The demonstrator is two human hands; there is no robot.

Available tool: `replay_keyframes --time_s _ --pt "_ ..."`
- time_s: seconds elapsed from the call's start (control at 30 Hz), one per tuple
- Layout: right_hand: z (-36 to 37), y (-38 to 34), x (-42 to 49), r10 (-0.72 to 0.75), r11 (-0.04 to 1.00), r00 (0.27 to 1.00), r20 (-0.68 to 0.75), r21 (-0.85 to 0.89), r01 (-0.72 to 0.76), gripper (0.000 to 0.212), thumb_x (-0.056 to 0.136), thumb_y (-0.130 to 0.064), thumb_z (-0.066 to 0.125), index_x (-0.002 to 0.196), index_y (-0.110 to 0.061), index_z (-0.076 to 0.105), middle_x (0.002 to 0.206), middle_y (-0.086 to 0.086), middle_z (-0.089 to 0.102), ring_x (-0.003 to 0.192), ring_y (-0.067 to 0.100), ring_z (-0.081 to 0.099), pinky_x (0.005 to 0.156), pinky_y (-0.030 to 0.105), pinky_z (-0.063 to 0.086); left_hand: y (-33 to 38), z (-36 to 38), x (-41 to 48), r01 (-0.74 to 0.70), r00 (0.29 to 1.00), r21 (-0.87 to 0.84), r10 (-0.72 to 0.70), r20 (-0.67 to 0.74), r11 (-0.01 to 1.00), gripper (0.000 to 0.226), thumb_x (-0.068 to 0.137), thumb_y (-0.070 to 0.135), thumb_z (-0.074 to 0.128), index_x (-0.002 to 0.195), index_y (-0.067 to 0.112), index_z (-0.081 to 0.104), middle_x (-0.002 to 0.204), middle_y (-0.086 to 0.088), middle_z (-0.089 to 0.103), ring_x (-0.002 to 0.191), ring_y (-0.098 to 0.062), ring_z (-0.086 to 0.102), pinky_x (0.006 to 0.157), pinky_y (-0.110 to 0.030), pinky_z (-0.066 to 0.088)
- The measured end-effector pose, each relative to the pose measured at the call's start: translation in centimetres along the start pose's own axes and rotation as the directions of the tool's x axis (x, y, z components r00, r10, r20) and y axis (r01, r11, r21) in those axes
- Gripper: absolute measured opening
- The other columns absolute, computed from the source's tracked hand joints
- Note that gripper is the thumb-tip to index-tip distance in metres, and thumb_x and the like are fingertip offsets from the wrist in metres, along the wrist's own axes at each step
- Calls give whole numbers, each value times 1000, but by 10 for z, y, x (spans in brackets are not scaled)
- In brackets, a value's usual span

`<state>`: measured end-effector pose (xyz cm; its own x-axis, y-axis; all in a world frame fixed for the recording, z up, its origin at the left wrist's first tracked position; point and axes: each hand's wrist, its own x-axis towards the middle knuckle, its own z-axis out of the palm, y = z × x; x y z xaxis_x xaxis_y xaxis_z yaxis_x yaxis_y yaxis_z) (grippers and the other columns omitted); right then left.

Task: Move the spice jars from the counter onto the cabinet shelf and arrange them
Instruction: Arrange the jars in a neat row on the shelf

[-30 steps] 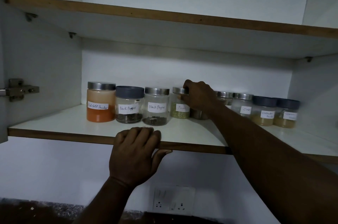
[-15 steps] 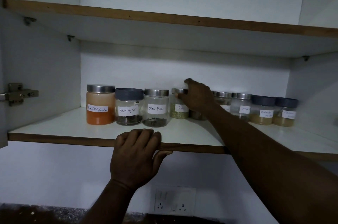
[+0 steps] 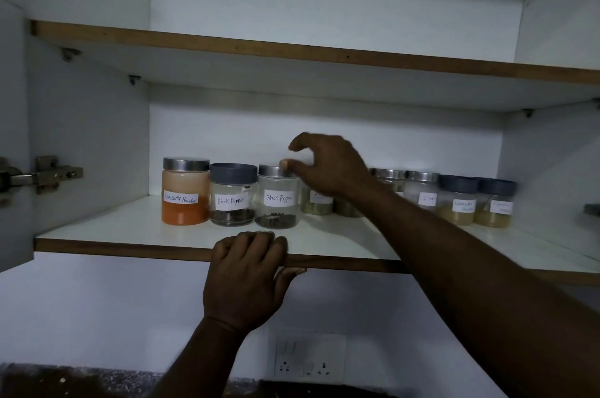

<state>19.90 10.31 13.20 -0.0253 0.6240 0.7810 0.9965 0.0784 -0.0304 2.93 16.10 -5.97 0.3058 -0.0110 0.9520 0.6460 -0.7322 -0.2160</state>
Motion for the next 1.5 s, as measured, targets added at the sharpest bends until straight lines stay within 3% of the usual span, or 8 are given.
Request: replay_keyframes --time_s 0.1,0.3,0.83,1.0,1.13,1.33,1.4,1.5 --pt "16 -12 -4 -15 995 993 114 -94 26 51 87 -61 66 128 -30 63 127 -7 69 113 21 64 93 42 53 2 -4 3 4 1000 1 -4 8 1000 48 102 61 40 112 19 63 104 0 62 91 -25 54 78 -41 34" --pt "35 -13 -6 -7 992 998 66 -122 15 41 85 -58 67 111 -27 63 103 -4 69 90 20 63 79 41 55 2 -8 2 19 999 -6 -19 32 1000 48 102 61 39 111 20 63 103 0 62 90 -24 54 78 -40 34" --pt "71 10 34 195 972 962 192 -168 -164 39 89 -44 70 120 -22 60 113 7 69 99 28 65 85 45 57 1 1 1 -3 999 4 3 -49 1000 46 102 61 41 109 21 63 102 -1 64 91 -24 55 78 -40 35" --pt "79 18 36 215 966 963 160 -182 -186 39 90 -42 69 122 -21 61 111 7 70 100 30 64 80 36 52 1 2 0 -1 998 3 1 -57 1000 47 102 61 41 107 21 64 101 0 65 93 -23 55 80 -39 35" --pt "81 18 38 231 959 957 176 -209 -193 39 91 -41 67 123 -21 59 111 9 69 99 31 64 86 43 56 1 3 0 -2 998 -4 2 -57 1000 45 101 61 43 108 21 62 101 0 65 93 -23 54 82 -39 35" --pt "84 15 37 228 949 959 168 -259 -180 36 89 -39 66 118 -18 59 104 9 69 96 33 65 82 41 56 0 5 -2 4 999 -15 -5 -49 1000 44 100 62 48 109 21 61 102 -1 64 94 -24 55 81 -40 37" --pt "84 15 36 217 952 963 161 -254 -172 39 89 -40 66 121 -18 60 109 9 70 103 34 66 85 42 56 0 6 -2 8 999 -15 -8 -47 1000 45 100 62 46 110 21 61 103 -1 64 94 -24 55 81 -40 37" --pt "78 16 33 183 964 979 85 -210 -162 75 90 -53 66 153 -20 41 146 10 58 125 36 61 100 46 53 1 5 -1 9 999 -19 -10 -38 1000 45 100 62 46 110 21 61 103 -1 64 94 -23 55 81 -39 36"
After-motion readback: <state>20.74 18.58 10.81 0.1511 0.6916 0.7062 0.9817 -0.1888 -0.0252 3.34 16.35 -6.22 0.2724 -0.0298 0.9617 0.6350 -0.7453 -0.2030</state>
